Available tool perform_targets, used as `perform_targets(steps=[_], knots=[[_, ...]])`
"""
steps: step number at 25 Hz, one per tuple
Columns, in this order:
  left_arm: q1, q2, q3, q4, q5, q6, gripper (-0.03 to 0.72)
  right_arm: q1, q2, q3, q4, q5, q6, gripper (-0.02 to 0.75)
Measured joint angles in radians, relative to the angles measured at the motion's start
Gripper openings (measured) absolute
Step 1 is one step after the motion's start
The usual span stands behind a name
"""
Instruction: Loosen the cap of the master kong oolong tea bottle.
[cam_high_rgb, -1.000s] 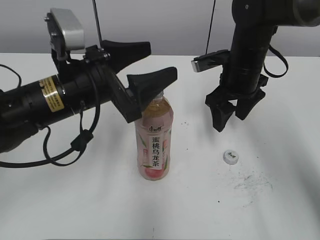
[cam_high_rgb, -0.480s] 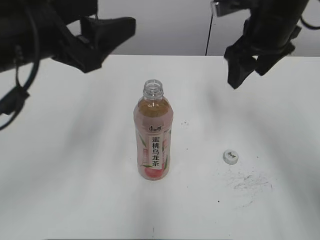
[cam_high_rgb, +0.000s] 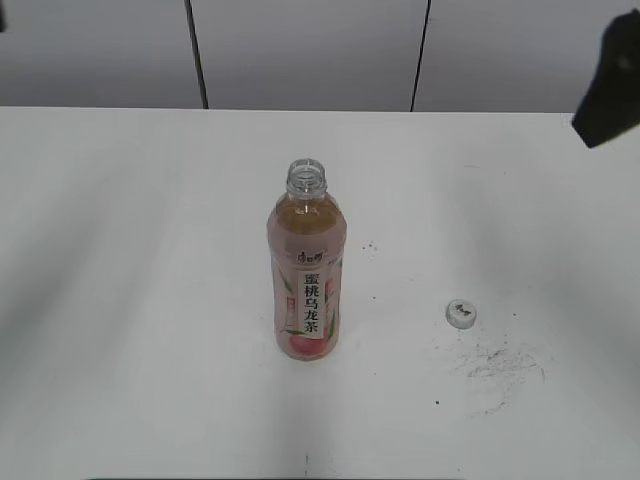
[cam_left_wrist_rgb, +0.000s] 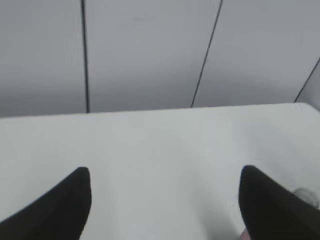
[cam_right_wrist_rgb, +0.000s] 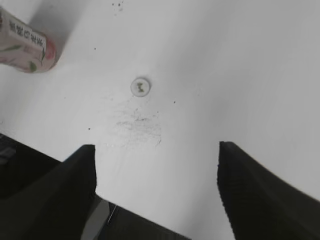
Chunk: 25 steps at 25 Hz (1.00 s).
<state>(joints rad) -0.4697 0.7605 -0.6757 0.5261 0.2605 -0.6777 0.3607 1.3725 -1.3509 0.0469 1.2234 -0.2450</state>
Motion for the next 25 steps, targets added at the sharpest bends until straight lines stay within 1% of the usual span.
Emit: perform_targets(steps=[1,3,7,9,11,13,16,18,20,22,25], knots=[[0.0,-0.044,-0.001,-0.041,0.094,0.027,0.542,0.0,-0.045,0.043,0.003,0.0,0.009,0.564],[0.0,-0.12,-0.001,-0.115,0.254,0.125,0.542,0.0,-0.127,0.124,0.008,0.0,0.015,0.564],[0.0,-0.229,-0.001,-0.295,0.519,0.376,0.542,0.0,-0.289,0.28,0.011,0.0,0.019,0.564],[0.0,-0.272,-0.001,-0.377,0.676,0.473,0.536,0.0,-0.361,0.349,0.014,0.0,0.022,0.564],[0.0,-0.301,-0.001,-0.424,0.809,0.544,0.526,0.0,-0.432,0.419,0.024,0.0,0.035,0.564],[0.0,-0.331,0.005,-0.45,0.921,0.589,0.512,0.0,-0.516,0.499,0.045,0.0,0.046,0.564],[0.0,-0.386,0.031,-0.495,0.953,0.619,0.494,0.0,-0.649,0.615,0.073,0.001,0.05,0.564],[0.0,-0.435,0.053,-0.54,0.96,0.658,0.489,0.0,-0.719,0.686,0.073,0.001,0.051,0.564],[0.0,-0.483,0.059,-0.561,0.951,0.678,0.484,0.0,-0.796,0.757,0.068,0.001,0.052,0.564],[0.0,-0.532,0.071,-0.569,0.902,0.687,0.48,0.0,-0.869,0.789,0.059,0.002,0.052,0.564],[0.0,-0.571,0.097,-0.571,0.801,0.69,0.48,0.0,-0.953,0.795,0.058,-0.015,0.052,0.564]])
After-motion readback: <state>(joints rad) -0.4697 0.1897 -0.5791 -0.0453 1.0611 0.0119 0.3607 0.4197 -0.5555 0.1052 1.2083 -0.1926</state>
